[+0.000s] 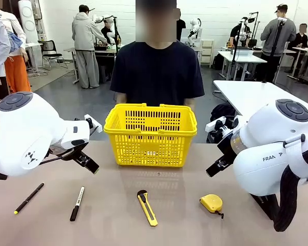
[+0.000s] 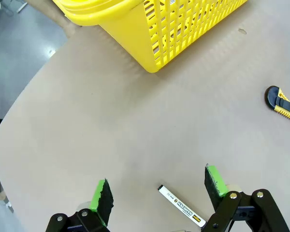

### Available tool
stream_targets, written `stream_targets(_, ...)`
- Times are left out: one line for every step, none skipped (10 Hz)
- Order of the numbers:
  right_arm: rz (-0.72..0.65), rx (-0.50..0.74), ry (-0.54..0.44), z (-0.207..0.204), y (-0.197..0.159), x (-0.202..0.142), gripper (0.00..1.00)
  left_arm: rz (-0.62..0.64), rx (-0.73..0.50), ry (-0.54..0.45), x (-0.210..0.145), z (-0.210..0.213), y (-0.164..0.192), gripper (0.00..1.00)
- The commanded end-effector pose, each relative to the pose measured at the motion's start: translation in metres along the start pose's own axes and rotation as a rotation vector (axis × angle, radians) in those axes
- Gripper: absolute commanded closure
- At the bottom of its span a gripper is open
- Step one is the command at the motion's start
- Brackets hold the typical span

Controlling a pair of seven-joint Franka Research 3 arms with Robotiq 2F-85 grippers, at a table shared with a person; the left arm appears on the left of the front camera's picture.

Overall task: Place the items the person wants into the basket.
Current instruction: Pick up the item the person points to and place it in the Market Basket.

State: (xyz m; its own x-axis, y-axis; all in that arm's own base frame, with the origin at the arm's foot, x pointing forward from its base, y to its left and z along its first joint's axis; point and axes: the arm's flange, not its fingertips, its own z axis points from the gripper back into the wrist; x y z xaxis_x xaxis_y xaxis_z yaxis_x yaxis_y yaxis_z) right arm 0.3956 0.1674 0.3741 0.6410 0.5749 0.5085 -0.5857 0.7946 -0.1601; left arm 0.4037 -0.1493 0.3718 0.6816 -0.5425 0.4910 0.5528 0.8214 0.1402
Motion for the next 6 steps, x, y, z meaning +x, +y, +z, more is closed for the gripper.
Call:
stream_targets(-0.001, 0.0, 0.0, 0.0, -0.0001, 0.0, 0.0, 0.0, 0.0, 0.0, 0.0, 0.0, 0.0, 0.0)
stream_targets(-0.001, 0.0, 0.0, 0.0, -0.0001, 0.0, 0.0, 0.0, 0.0, 0.0, 0.0, 0.0, 0.0, 0.0)
stream_targets(-0.001, 0.0, 0.0, 0.0, -0.0001, 0.0, 0.0, 0.0, 0.0, 0.0, 0.0, 0.0, 0.0, 0.0)
stream_targets(-0.001, 0.0, 0.0, 0.0, -0.0001, 0.0, 0.0, 0.0, 0.0, 0.0, 0.0, 0.0, 0.0, 0.0)
stream_targets(-0.001, 0.0, 0.0, 0.0, -0.0001, 0.0, 0.0, 0.0, 0.0, 0.0, 0.0, 0.0, 0.0, 0.0)
stream_targets(-0.001, 0.0, 0.0, 0.0, -0.0001, 0.0, 0.0, 0.0, 0.0, 0.0, 0.0, 0.0, 0.0, 0.0)
